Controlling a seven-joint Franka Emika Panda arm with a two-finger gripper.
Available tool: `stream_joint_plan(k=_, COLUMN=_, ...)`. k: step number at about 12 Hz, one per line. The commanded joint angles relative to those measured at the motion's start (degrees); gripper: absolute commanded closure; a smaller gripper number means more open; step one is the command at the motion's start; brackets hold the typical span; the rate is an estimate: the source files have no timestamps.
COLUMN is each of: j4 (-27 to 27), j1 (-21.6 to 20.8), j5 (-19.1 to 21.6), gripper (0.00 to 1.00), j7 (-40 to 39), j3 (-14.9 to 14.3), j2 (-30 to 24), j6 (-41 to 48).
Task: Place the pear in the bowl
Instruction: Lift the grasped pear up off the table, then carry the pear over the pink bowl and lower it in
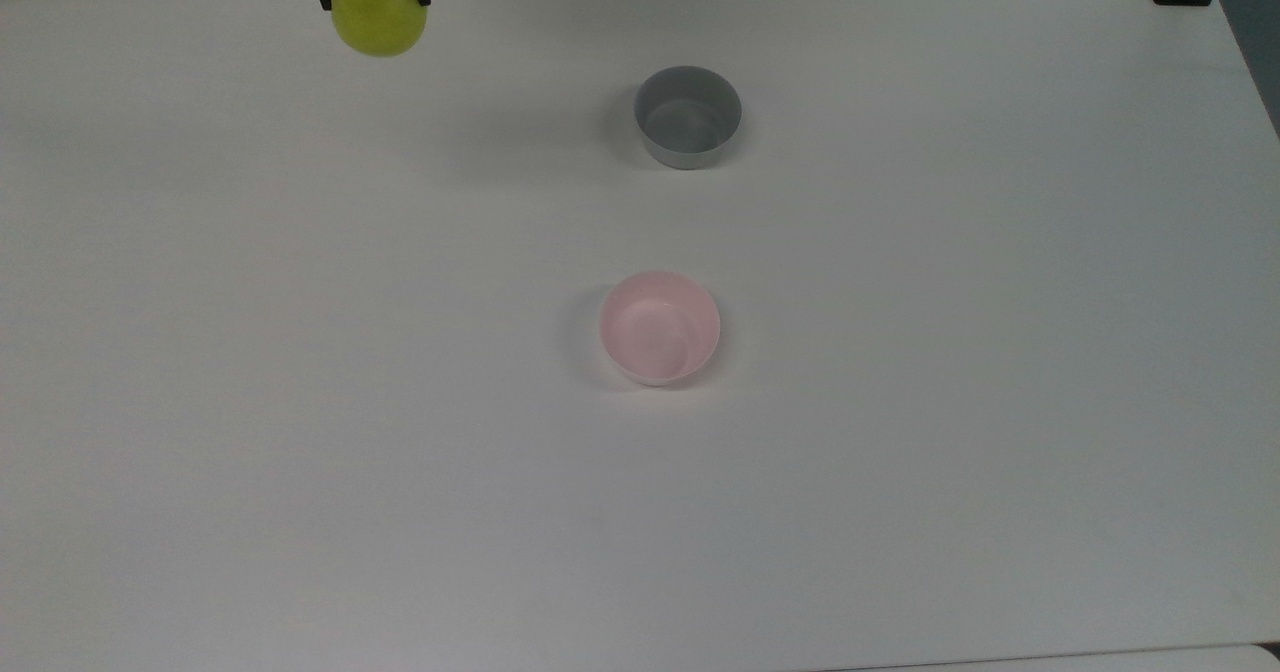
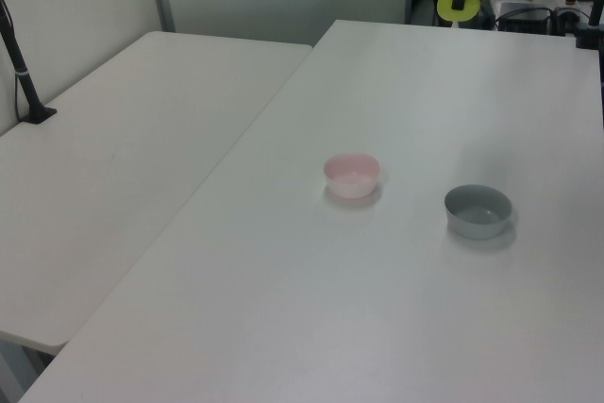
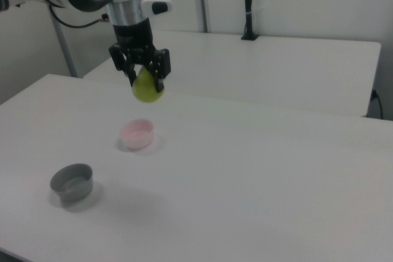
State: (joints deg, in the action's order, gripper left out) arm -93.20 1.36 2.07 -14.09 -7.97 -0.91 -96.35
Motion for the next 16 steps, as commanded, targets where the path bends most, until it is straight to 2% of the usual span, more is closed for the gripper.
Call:
stream_joint_plan(k=1, j4=2.5, j1=-3.9, j5=2.2, gripper=0.98, j7=-3.4, j3=-0.6, j2=2.6, j6=-0.3)
stream_joint_plan(k=4, j4=2.7, j1=-8.1, j5=4.4, gripper=0.98, j7=-2.8, j3=-0.6, j2=7.3, j6=-6.2)
stream_joint_plan(k=10, j4=2.3, j1=-16.7, j5=4.5, gripper=0.97, j7=7.7, j3=-0.6, j2=19.8, j6=-23.6)
stream_joint_plan(k=16, j4=1.3, j1=-19.4, j5=4.4, gripper=0.94, j7=9.9, j3=-0.6, j2=25.8, j6=-32.2)
